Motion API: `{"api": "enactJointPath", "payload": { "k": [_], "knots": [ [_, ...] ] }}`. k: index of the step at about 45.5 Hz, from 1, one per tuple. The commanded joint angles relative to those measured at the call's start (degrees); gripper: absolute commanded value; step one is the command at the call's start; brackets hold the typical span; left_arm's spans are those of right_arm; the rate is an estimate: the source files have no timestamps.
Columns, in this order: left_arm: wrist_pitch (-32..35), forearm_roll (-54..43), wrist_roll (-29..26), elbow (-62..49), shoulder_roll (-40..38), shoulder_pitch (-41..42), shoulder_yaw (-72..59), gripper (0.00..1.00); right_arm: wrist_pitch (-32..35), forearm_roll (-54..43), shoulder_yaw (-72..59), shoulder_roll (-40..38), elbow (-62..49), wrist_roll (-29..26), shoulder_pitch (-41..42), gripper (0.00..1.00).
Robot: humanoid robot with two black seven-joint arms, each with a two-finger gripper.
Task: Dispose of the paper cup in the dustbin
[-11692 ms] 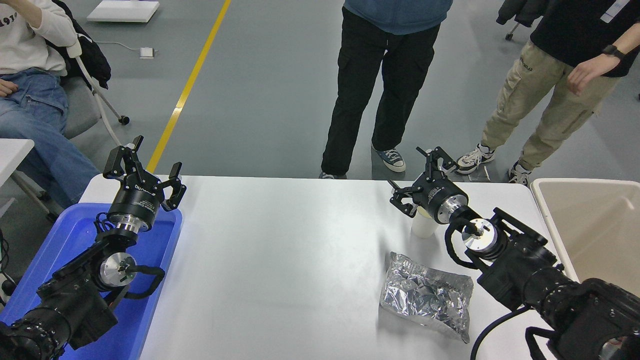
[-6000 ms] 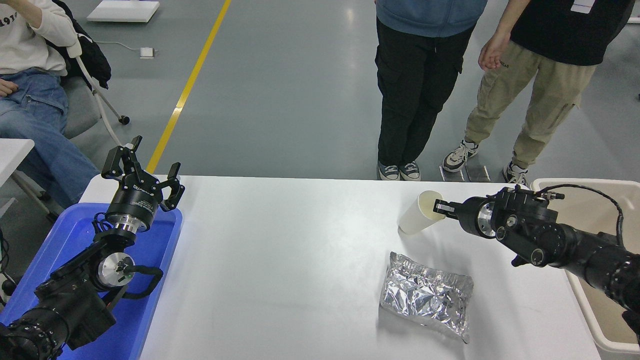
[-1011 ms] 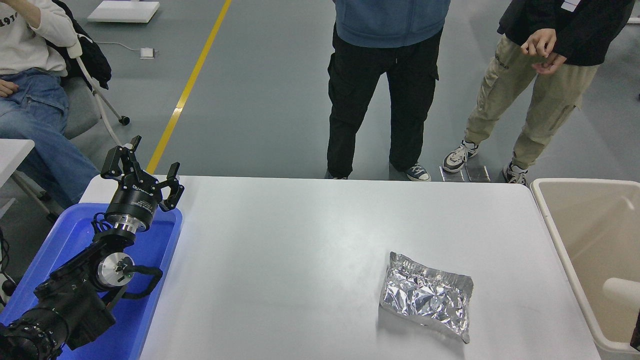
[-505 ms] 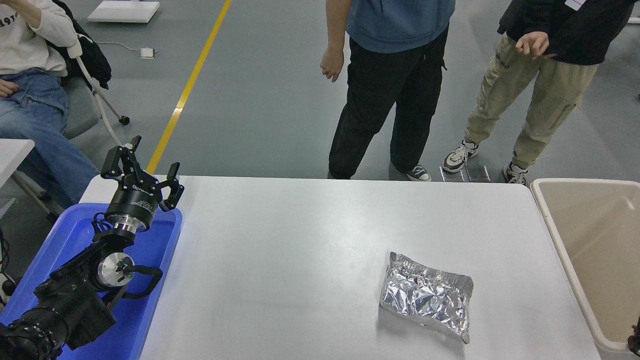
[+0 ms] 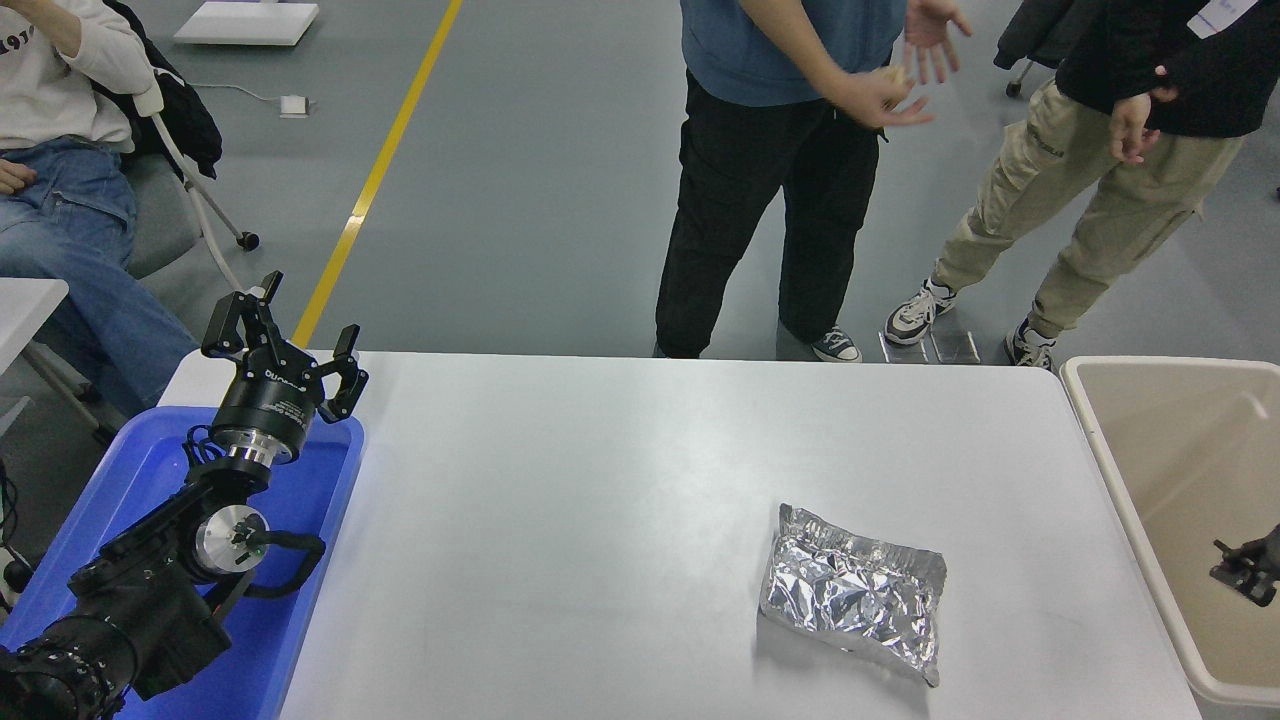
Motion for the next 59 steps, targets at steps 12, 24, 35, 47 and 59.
{"api": "enactJointPath", "payload": {
  "k": [12, 24, 35, 47, 59],
  "knots": [
    [0.0, 0.0, 0.0, 0.0, 0.0, 0.0, 0.0, 1.0, 20.7, 0.5, 3.6, 0.0, 12.4, 6.7, 5.7, 1.0],
    [0.0, 0.0, 0.0, 0.0, 0.0, 0.0, 0.1, 1.0, 20.1, 0.5, 3.7, 6.4, 15.5, 7.8, 5.7, 1.0],
    [0.0, 0.0, 0.0, 0.0, 0.0, 0.0, 0.1, 1.0, 19.9, 0.5, 4.1, 11.7, 14.6, 9.2, 5.4, 1.0],
    [0.0, 0.0, 0.1, 0.0, 0.0, 0.0, 0.1, 1.0, 18.8, 0.5, 4.7, 17.9, 12.0, 10.0, 4.9, 1.0],
    [0.0, 0.0, 0.0, 0.0, 0.0, 0.0, 0.1, 1.0, 18.2, 0.5, 4.6, 21.8, 12.0, 10.4, 3.9, 1.0]
  ]
}}
